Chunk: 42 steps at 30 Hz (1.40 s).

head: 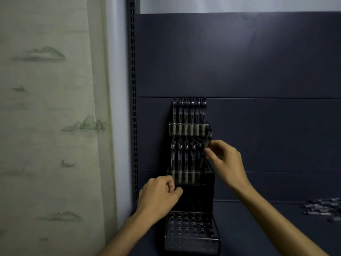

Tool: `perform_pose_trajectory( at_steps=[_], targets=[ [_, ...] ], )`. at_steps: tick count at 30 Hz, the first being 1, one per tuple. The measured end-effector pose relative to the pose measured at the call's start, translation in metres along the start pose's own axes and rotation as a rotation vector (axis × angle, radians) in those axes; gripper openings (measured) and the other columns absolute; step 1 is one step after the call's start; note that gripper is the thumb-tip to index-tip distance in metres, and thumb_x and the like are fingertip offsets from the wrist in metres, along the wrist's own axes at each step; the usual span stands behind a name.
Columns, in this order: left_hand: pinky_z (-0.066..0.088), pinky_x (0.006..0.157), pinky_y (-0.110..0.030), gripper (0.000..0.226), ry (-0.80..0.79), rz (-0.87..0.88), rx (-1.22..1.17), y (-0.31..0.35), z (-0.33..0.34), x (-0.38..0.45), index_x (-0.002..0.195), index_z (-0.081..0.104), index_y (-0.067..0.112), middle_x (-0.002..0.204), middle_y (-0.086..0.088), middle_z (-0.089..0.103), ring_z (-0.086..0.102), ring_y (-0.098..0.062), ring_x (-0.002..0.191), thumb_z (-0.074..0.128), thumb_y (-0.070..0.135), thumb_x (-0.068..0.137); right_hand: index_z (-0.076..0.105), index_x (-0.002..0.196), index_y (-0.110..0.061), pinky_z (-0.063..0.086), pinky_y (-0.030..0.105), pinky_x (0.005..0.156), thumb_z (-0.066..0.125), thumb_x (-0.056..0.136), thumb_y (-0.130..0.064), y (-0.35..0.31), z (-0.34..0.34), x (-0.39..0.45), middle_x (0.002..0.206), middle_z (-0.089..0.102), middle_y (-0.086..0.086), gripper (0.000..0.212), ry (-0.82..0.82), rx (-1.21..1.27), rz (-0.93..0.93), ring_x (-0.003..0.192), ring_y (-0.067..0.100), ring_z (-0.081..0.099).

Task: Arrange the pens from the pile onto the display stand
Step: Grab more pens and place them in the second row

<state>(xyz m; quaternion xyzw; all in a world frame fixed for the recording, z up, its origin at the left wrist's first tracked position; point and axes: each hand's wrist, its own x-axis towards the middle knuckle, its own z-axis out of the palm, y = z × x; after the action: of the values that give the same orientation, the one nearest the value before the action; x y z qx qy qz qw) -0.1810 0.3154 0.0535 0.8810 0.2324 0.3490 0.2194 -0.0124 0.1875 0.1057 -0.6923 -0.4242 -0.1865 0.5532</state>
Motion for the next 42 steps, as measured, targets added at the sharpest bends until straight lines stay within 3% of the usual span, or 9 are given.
perform_pose_trajectory(
  at_steps=[5, 8, 13, 18, 22, 26, 30, 37, 42],
  targets=[
    [0.039, 0.055, -0.024, 0.031, -0.013, 0.013, -0.017, 0.001, -0.001, -0.002, 0.06, 0.048, 0.023, 0.045, 0.011, 0.046, 0.043, -0.006, 0.047, 0.064, 0.038, 0.081, 0.07, 0.112, -0.015, 0.052, 0.013, 0.077, 0.067, 0.096, -0.023, 0.002, 0.006, -0.003, 0.094, 0.071, -0.009, 0.018, -0.014, -0.1, -0.032, 0.09, 0.0, 0.065],
    [0.04, 0.055, -0.024, 0.031, -0.017, 0.011, -0.016, 0.001, -0.001, -0.001, 0.06, 0.047, 0.023, 0.044, 0.011, 0.045, 0.043, -0.007, 0.047, 0.064, 0.038, 0.081, 0.069, 0.113, -0.016, 0.055, 0.023, 0.081, 0.07, 0.094, -0.022, 0.005, 0.01, -0.006, 0.089, 0.069, -0.013, 0.02, -0.063, -0.172, -0.017, 0.088, 0.002, 0.065],
    [0.039, 0.055, -0.022, 0.031, -0.04, 0.011, -0.032, -0.002, 0.001, -0.003, 0.059, 0.048, 0.023, 0.043, 0.012, 0.045, 0.043, -0.006, 0.046, 0.065, 0.037, 0.081, 0.068, 0.103, -0.019, 0.041, 0.002, 0.063, 0.072, 0.092, -0.024, 0.011, 0.015, -0.014, 0.08, 0.063, -0.02, 0.013, -0.076, -0.24, -0.003, 0.076, -0.009, 0.058],
    [0.034, 0.054, -0.021, 0.032, -0.044, 0.015, -0.019, 0.0, 0.0, -0.004, 0.061, 0.048, 0.022, 0.046, 0.012, 0.046, 0.045, -0.005, 0.049, 0.065, 0.039, 0.082, 0.07, 0.103, -0.017, 0.046, 0.01, 0.068, 0.072, 0.092, -0.024, 0.01, 0.017, -0.017, 0.081, 0.064, -0.018, 0.014, -0.067, -0.249, 0.007, 0.076, -0.005, 0.06],
    [0.036, 0.055, -0.021, 0.03, -0.075, 0.044, -0.014, 0.003, -0.002, -0.005, 0.062, 0.049, 0.023, 0.049, 0.011, 0.049, 0.047, -0.005, 0.05, 0.064, 0.039, 0.082, 0.069, 0.105, -0.02, 0.055, 0.027, 0.078, 0.073, 0.091, -0.027, 0.009, 0.013, -0.022, 0.089, 0.069, -0.014, 0.016, -0.079, -0.261, -0.004, 0.088, 0.004, 0.064],
    [0.041, 0.061, -0.016, 0.018, -0.14, 0.139, -0.002, 0.012, 0.002, -0.01, 0.074, 0.056, 0.026, 0.069, 0.01, 0.065, 0.059, -0.004, 0.065, 0.063, 0.041, 0.082, 0.067, 0.106, -0.023, 0.045, 0.024, 0.081, 0.071, 0.092, -0.029, 0.016, -0.005, -0.038, 0.101, 0.066, -0.014, 0.016, -0.062, -0.339, -0.065, 0.099, 0.007, 0.056],
    [0.049, 0.067, -0.019, 0.009, -0.172, 0.238, -0.036, 0.034, 0.017, -0.013, 0.086, 0.06, 0.035, 0.086, 0.019, 0.062, 0.058, 0.001, 0.074, 0.063, 0.043, 0.083, 0.066, 0.109, -0.025, 0.048, 0.028, 0.086, 0.067, 0.094, -0.033, 0.034, -0.032, -0.056, 0.106, 0.066, -0.014, 0.018, -0.065, -0.395, -0.045, 0.103, 0.007, 0.057],
    [0.052, 0.085, -0.028, 0.022, -0.23, 0.294, -0.097, 0.089, 0.083, -0.018, 0.109, 0.06, 0.043, 0.106, 0.024, 0.058, 0.056, 0.005, 0.096, 0.059, 0.043, 0.087, 0.063, 0.111, -0.028, 0.046, 0.027, 0.089, 0.061, 0.095, -0.039, 0.089, -0.102, -0.08, 0.112, 0.064, -0.014, 0.019, -0.21, -0.498, -0.025, 0.109, 0.007, 0.056],
    [0.045, 0.098, -0.026, 0.033, -0.226, 0.233, -0.087, 0.148, 0.154, -0.023, 0.123, 0.057, 0.043, 0.122, 0.027, 0.055, 0.052, 0.002, 0.115, 0.058, 0.041, 0.09, 0.061, 0.101, -0.03, 0.048, 0.031, 0.083, 0.059, 0.095, -0.037, 0.147, -0.159, -0.089, 0.102, 0.06, -0.015, 0.01, -0.306, -0.481, -0.016, 0.103, 0.009, 0.056]
  ],
)
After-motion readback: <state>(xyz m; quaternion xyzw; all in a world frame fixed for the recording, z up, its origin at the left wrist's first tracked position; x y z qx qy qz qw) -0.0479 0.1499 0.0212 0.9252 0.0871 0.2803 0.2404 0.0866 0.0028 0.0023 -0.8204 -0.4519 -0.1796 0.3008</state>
